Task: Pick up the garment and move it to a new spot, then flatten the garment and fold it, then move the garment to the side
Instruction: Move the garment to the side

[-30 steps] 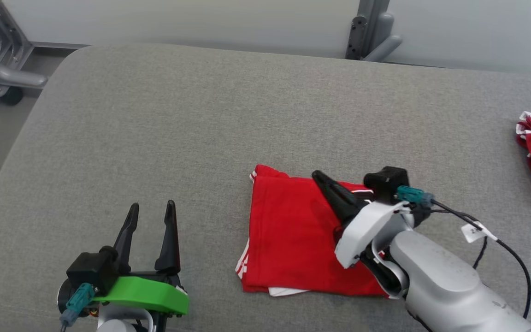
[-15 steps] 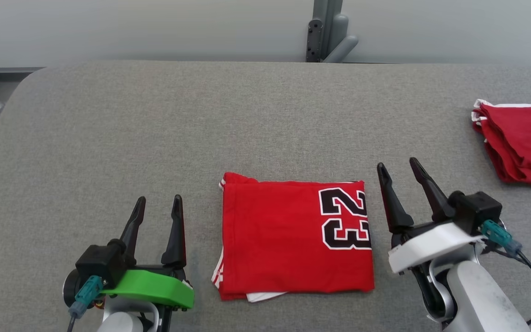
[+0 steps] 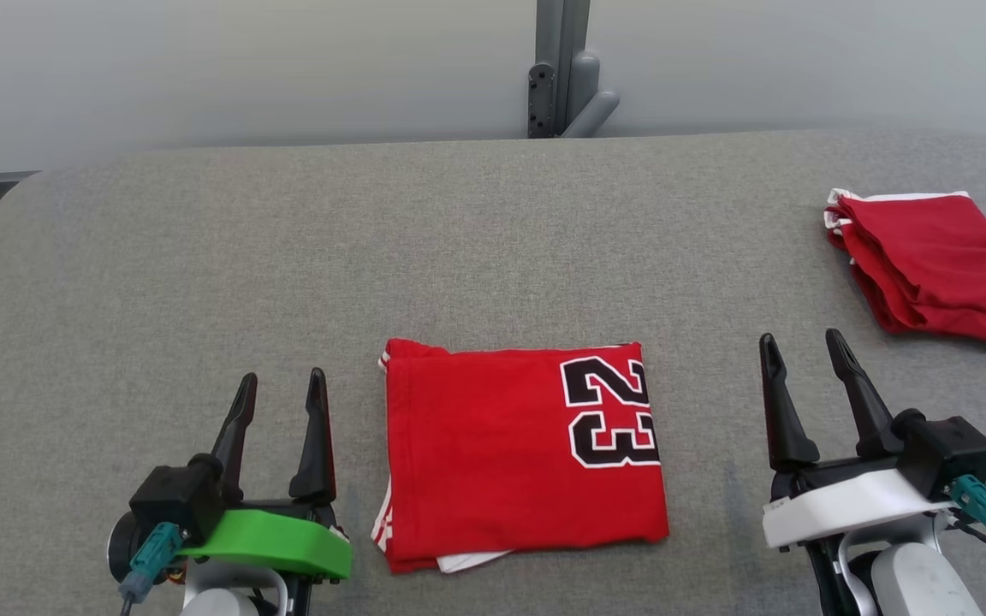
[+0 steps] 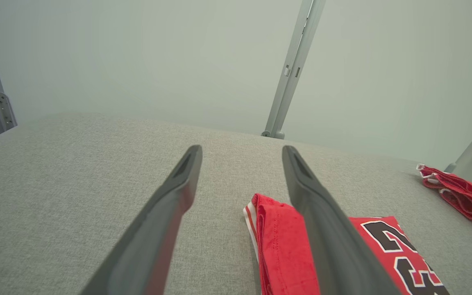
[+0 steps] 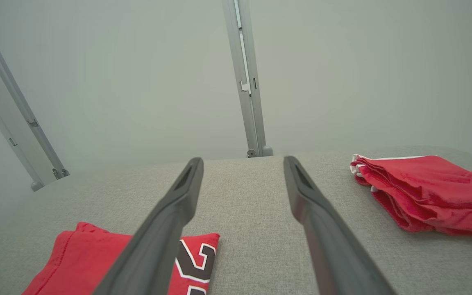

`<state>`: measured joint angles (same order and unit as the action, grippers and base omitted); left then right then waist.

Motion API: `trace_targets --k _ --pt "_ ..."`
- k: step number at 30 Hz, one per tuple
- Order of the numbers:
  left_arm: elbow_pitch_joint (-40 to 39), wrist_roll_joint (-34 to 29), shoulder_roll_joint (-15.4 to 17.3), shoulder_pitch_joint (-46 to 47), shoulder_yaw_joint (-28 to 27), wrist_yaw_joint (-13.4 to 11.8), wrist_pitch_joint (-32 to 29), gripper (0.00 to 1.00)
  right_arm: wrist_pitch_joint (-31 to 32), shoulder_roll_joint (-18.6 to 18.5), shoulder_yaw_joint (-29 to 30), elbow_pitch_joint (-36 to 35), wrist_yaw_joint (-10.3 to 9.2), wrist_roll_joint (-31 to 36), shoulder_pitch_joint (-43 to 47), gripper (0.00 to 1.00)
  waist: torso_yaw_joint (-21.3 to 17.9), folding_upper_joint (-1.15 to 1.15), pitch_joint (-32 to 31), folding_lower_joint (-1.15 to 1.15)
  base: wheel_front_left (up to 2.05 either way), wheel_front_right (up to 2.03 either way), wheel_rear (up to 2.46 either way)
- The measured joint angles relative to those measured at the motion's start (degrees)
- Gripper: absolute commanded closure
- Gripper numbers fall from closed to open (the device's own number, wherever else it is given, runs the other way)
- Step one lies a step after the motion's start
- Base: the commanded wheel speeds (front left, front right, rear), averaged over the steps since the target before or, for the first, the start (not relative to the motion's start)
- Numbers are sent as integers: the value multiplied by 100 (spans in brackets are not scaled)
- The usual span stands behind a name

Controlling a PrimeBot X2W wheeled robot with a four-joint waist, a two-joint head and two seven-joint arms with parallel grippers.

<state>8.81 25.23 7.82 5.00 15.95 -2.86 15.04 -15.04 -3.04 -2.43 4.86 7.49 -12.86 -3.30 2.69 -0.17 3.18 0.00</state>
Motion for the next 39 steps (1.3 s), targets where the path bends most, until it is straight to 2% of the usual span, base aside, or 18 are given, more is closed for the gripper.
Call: trace_targets --k 24,34,39 --pt "12 -244 -175 -119 -256 188 0 0 104 13 135 -156 0 -11 72 0 83 0 -36 0 0 0 0" --pt "51 -328 -254 -175 -268 244 0 0 1492 -3 -76 356 -1 -53 -99 0 180 0 -81 0 0 0 0" --pt "67 -346 -293 -177 -266 288 0 0 2268 -283 -332 742 0 -443 -299 0 324 0 -71 0 0 0 0"
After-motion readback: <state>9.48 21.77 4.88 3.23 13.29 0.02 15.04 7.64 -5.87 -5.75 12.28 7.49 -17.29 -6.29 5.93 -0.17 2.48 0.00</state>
